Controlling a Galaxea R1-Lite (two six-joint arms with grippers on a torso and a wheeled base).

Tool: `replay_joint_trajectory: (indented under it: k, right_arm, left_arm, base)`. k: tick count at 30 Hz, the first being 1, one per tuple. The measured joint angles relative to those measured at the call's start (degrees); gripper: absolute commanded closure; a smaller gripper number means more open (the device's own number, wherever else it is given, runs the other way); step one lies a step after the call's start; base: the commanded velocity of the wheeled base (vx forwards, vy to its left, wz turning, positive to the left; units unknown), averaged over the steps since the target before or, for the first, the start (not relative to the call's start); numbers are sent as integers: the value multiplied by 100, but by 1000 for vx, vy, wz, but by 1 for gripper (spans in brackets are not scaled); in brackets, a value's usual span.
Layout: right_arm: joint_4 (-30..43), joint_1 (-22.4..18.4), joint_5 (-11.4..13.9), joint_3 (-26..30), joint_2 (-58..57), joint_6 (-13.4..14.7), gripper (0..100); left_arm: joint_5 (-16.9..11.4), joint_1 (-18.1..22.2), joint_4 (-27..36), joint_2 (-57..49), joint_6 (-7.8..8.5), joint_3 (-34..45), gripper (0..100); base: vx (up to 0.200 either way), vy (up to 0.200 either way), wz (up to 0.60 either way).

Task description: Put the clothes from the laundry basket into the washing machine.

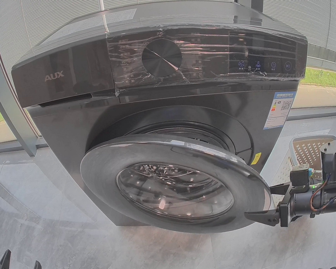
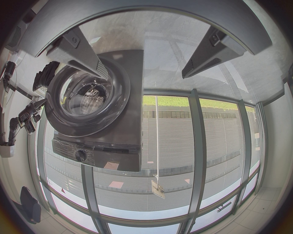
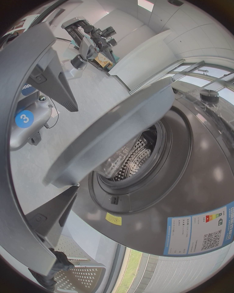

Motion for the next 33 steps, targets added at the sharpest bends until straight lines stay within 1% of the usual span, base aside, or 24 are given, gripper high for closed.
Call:
replay_joint_trajectory:
  k: [5,11,15,24,33]
  right_arm:
    - [-2,-46,-9,20,-129,0,0]
    - [-55,-30,-35,-141,-4,2,0]
    - [-130,141,-63,-141,112,11,0]
    - [-144,358,-59,168,83,11,0]
    - [-145,433,-20,416,-500,46,0]
  left_arm:
    - [-5,0,0,0,-7,0,0]
    - [-5,0,0,0,-20,0,0]
    - [-16,0,0,2,-18,0,0]
    - [-13,0,0,0,-7,0,0]
    - [-13,0,0,0,-11,0,0]
  base:
    - [0,0,0]
    - [-200,0,0]
    - [-200,0,0]
    - [0,0,0]
    - [0,0,0]
